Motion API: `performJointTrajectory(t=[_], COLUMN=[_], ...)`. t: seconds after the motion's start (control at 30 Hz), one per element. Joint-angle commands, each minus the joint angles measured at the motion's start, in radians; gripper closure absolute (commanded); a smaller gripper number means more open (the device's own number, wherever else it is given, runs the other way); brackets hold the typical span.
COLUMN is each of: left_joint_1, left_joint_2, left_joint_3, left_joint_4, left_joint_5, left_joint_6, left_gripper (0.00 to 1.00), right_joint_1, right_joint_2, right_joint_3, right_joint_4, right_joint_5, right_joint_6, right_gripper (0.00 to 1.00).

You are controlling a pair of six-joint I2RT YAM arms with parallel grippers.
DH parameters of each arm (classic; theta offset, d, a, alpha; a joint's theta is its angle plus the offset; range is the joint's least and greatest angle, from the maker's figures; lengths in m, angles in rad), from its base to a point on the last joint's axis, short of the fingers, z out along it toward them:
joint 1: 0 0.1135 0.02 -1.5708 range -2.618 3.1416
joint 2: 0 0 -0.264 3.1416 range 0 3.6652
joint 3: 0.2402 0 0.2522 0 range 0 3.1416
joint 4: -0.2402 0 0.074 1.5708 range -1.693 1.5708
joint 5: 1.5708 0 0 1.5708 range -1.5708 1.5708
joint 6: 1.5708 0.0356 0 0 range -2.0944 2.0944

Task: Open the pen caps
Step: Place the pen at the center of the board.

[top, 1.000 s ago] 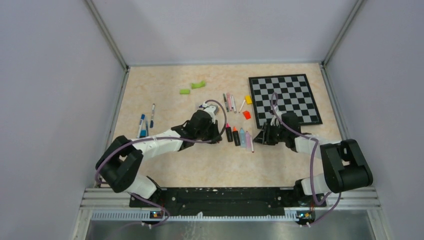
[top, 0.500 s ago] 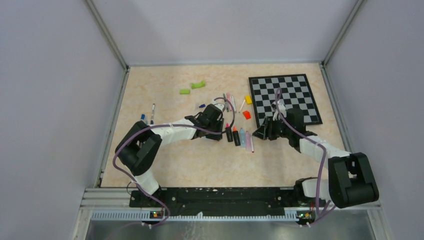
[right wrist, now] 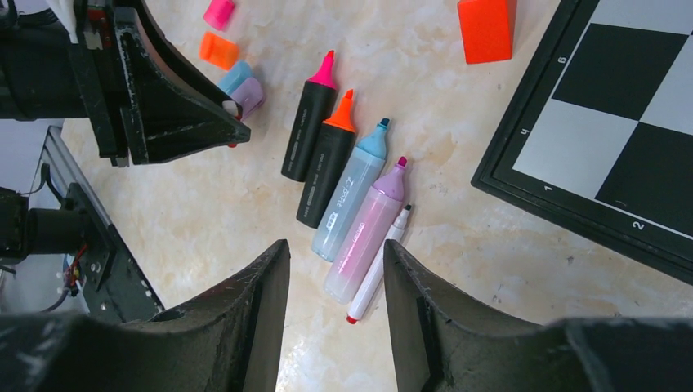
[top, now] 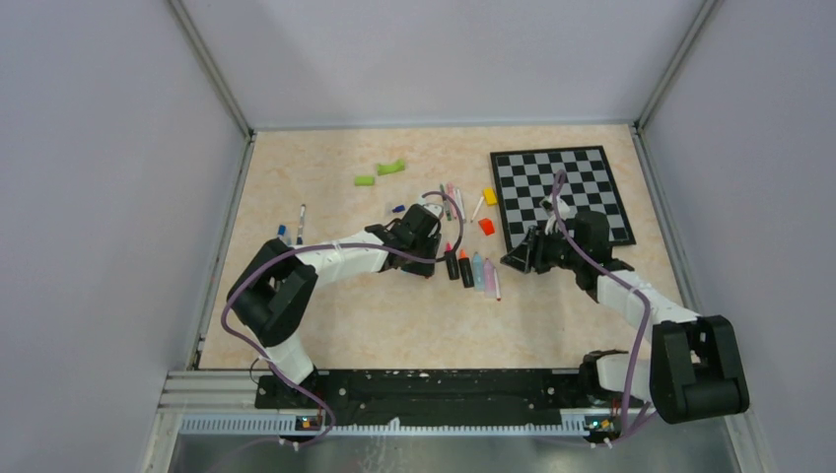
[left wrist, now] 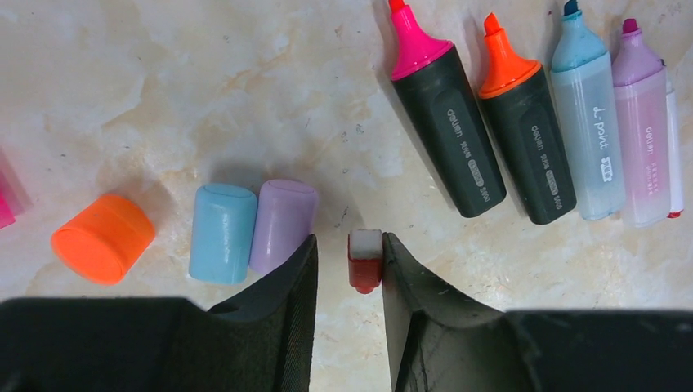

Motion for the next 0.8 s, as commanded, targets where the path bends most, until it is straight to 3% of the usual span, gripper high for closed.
performJointTrajectory(t=[0.0, 0.6, 0.77], left_joint_1=[-0.004, -0.003, -0.003], left_joint_2=[-0.041, -0.056, -0.128], left_joint_3=[0.036, 0.051, 0.038], left_joint_4=[-0.023, -0.02, -0.021], left_joint_5=[-0.039, -0.004, 0.0], left_joint_6=[0.015, -0.03, 0.002], left_gripper=[0.63, 0.65, 0.65], right_joint_1=[-0.012, -0.023, -0.025], right_joint_2=[-0.034, -0.044, -0.053], right_joint_3=[0.025, 0.021, 0.03], right_joint_4=[0.023, 0.027, 0.002], right_joint_5=[-0.038, -0.074, -0.183], right_joint_6=[-0.021, -0.036, -0.143], right_gripper=[0.55, 0.55, 0.52])
